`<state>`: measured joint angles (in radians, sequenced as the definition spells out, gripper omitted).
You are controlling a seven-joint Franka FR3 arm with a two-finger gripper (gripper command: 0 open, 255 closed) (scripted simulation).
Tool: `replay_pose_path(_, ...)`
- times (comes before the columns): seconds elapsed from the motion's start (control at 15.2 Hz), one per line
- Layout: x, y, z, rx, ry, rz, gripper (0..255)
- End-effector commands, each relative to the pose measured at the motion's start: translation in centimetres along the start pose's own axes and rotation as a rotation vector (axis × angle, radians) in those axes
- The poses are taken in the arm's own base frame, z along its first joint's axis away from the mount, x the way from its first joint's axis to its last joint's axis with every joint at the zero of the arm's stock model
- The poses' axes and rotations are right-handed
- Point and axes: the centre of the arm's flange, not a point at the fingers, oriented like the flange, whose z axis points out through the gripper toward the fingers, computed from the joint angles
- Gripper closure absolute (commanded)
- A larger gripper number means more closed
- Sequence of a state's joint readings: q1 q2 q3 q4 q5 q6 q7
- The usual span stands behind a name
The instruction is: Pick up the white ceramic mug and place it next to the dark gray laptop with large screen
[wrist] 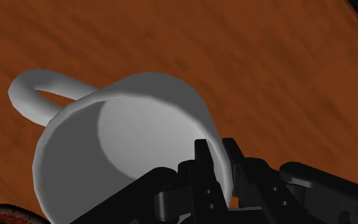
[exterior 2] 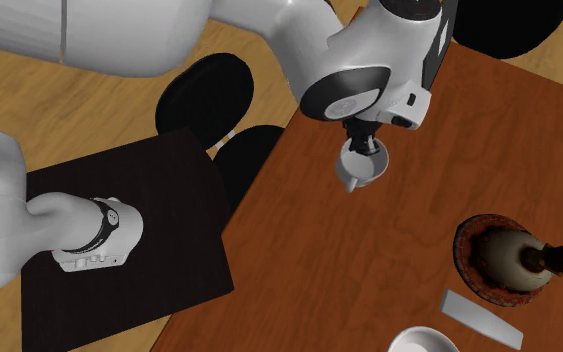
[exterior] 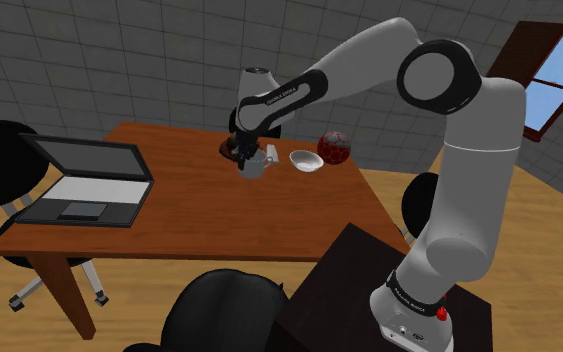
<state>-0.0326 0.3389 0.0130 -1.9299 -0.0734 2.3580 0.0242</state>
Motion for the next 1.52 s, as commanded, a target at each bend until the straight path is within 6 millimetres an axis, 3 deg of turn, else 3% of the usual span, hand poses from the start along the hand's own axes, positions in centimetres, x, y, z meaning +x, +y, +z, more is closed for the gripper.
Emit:
replay_pose_path(0.0,0.1,0.1,-1.1,0.000,0.000,0.000,255)
replay_pose_path(1.45,1.2,0.6,-12.7,0.000,0.000,0.000,255)
